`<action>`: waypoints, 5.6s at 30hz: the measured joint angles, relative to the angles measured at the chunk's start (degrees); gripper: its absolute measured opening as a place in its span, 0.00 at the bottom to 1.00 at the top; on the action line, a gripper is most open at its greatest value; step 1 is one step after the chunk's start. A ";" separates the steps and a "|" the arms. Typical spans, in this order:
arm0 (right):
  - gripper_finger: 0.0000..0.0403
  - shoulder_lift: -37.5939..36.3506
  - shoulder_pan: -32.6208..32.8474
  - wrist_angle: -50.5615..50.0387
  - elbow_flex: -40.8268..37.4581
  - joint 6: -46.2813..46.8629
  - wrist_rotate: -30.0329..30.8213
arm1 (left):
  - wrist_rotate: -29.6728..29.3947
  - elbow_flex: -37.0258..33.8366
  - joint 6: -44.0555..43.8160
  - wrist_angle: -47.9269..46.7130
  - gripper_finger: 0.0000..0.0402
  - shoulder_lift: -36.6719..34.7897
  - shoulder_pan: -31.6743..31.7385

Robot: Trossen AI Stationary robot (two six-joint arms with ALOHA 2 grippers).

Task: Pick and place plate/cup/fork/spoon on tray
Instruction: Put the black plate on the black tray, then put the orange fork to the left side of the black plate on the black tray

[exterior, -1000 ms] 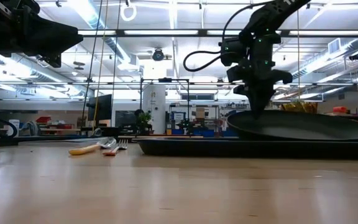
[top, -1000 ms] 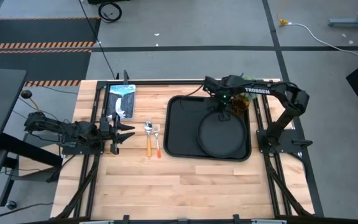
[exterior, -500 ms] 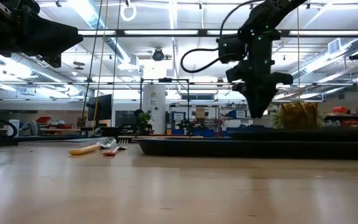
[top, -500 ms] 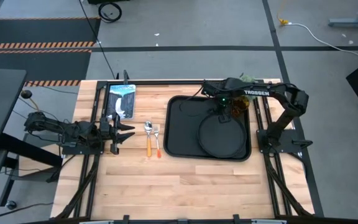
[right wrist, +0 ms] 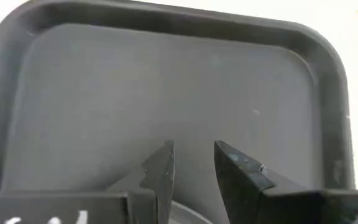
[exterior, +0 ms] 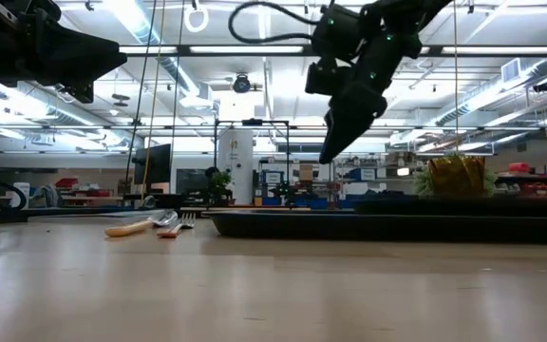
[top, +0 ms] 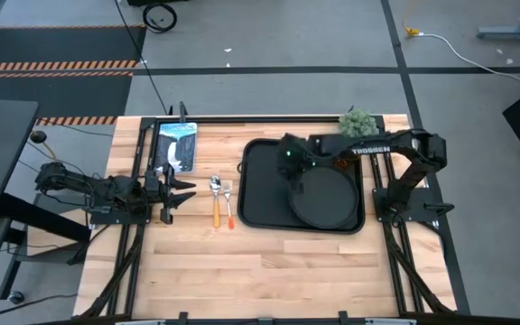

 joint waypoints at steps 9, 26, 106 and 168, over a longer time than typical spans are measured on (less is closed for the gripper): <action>0.30 0.00 8.70 5.90 -5.86 5.64 4.95 | 0.00 0.00 0.00 0.00 0.29 0.00 0.01; 0.30 0.00 11.23 5.77 -10.19 9.22 7.60 | 0.00 0.00 0.00 0.00 0.29 0.00 0.01; 0.30 0.00 11.49 33.76 -11.35 16.41 0.06 | 0.00 0.00 0.00 0.02 0.29 0.00 0.00; 0.30 -0.07 34.37 34.69 -15.35 12.89 42.29 | -12.69 11.34 -45.39 -2.08 0.29 41.02 -9.12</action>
